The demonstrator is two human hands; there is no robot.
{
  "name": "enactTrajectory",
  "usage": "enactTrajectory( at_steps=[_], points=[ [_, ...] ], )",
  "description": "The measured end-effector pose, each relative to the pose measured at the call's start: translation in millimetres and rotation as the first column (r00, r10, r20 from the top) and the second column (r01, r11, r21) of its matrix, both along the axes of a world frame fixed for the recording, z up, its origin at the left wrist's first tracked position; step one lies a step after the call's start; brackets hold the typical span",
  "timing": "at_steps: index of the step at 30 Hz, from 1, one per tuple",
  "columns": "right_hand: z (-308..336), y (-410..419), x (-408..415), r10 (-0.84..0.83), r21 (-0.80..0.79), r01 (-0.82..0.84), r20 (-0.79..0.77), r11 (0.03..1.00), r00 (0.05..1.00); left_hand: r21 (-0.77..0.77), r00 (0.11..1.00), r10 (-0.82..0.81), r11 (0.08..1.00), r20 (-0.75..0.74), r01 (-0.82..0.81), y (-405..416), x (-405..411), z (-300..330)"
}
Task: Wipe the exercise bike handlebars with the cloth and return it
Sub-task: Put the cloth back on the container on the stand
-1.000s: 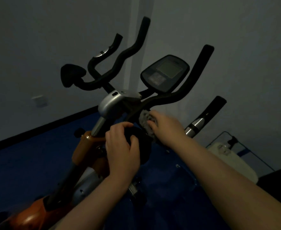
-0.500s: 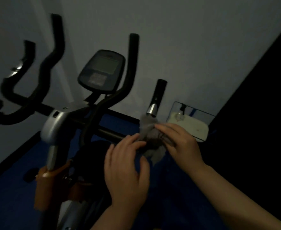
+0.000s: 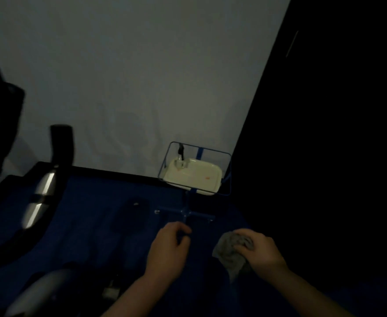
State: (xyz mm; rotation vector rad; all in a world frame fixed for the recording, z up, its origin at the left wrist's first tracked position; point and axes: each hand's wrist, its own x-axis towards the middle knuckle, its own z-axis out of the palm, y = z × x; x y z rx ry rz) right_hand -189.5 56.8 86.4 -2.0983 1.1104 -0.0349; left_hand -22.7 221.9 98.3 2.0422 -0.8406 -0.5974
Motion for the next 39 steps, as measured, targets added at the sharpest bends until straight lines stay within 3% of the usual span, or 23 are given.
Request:
enactTrajectory(
  at_steps=[9,15,22,27,33,36,39],
  points=[
    [-12,-114,34,-0.017,0.064,0.017,-0.009,0.998,1.000,0.222,0.990,0.129,0.969,-0.056,-0.113,-107,33,-33],
    [-34,-176,102,-0.065,0.065,0.060,0.069,0.996,0.996,0.278,0.986,0.157,0.951,-0.059,-0.135,-156,68,-57],
    [-87,-244,204,-0.184,0.140,0.181,0.012,0.974,0.983,0.332,0.981,0.156,0.937,-0.119,-0.109,-224,130,-84],
    [-132,-290,266,-0.100,0.150,0.110,-0.072,0.983,0.992,0.410,0.965,0.239,0.895,-0.111,-0.174,-237,186,-108],
    [-177,-313,303,-0.034,0.055,0.041,-0.128,0.998,0.991,0.440,0.949,0.284,0.875,-0.133,-0.201,-249,229,-137],
    [-193,-301,302,0.102,0.181,-0.066,-0.199,0.981,0.975,0.444,0.947,0.289,0.873,-0.143,-0.199,-250,235,-148],
    [-189,-286,291,0.092,0.275,-0.035,-0.195,0.961,0.976,0.478,0.951,0.267,0.863,-0.156,-0.164,-251,232,-153]
  ],
)
